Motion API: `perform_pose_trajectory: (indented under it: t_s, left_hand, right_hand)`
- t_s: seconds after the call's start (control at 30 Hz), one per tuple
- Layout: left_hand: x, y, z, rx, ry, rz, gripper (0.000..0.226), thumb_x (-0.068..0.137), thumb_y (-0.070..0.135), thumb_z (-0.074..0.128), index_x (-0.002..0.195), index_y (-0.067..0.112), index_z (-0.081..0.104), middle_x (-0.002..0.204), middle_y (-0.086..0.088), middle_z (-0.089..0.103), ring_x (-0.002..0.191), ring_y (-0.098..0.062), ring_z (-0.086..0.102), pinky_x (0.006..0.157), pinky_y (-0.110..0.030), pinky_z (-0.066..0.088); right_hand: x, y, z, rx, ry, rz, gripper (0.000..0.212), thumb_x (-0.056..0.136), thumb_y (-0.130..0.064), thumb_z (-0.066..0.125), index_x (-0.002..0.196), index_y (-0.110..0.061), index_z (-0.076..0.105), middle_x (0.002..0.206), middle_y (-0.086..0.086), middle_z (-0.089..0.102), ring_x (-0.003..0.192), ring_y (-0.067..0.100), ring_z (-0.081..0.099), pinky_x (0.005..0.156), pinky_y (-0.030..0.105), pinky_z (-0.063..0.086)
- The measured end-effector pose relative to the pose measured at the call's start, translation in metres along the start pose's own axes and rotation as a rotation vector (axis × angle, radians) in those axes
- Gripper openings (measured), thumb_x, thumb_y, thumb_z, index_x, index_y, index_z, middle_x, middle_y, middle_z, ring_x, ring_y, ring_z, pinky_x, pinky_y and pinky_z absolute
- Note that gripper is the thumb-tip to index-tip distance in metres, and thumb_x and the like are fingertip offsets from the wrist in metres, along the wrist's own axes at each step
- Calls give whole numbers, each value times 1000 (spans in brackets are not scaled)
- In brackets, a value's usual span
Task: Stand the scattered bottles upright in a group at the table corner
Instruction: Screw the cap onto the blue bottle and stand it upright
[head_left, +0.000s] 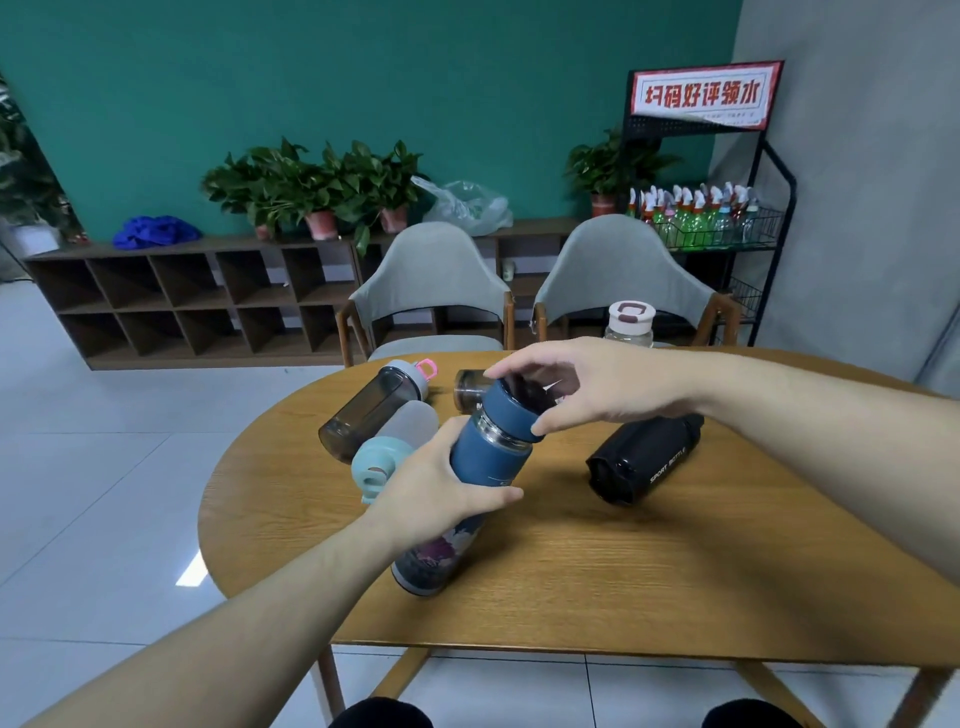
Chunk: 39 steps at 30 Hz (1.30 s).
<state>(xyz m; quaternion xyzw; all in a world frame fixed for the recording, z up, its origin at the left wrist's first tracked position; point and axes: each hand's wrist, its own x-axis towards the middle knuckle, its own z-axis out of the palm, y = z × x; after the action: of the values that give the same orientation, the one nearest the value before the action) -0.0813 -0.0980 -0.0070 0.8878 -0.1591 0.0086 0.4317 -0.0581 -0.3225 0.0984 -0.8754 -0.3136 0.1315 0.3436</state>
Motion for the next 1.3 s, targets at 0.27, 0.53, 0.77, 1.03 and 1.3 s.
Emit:
perform_pose_trajectory:
  t_s: [0.27, 0.53, 0.77, 1.03, 1.3]
  left_hand:
    - [4, 6, 11, 21, -13, 46, 67, 75, 44, 84, 130, 32, 48, 114, 14, 63, 104, -6, 63, 86, -21, 53]
    - [10, 12, 8, -34, -67, 18, 64, 77, 36, 85, 129, 32, 47, 114, 11, 60, 105, -10, 62, 84, -21, 54]
    - [17, 23, 0, -8, -110, 55, 65, 76, 33, 86, 129, 33, 48, 111, 14, 61, 101, -10, 64, 82, -22, 55]
    - [22, 32, 12, 104, -56, 120, 69, 73, 39, 86, 130, 34, 46, 114, 13, 60, 103, -8, 62, 85, -26, 56]
    - [24, 39, 18, 145, -78, 149, 66, 73, 41, 85, 125, 37, 45, 112, 15, 60, 102, -6, 60, 85, -25, 55]
  right_hand:
    - [1, 0, -4, -309, -27, 34, 58, 88, -38, 75, 139, -35, 48, 136, -9, 56, 93, -8, 57, 86, 21, 45]
    - [-3, 10, -10, -240, -103, -56, 54, 95, -18, 68, 142, -27, 43, 137, -9, 50, 119, 1, 56, 101, 23, 46]
    - [-13, 6, -17, -275, -42, 40, 51, 97, -39, 62, 143, -29, 43, 131, -10, 57, 105, -4, 59, 97, 22, 47]
    - [-14, 9, 0, -277, 163, 271, 56, 94, -71, 30, 100, -19, 49, 70, 5, 63, 59, 20, 61, 63, 34, 55]
    - [-20, 15, -10, -133, 102, 293, 57, 88, -80, 29, 132, -46, 40, 123, 3, 63, 94, 24, 72, 84, 42, 61]
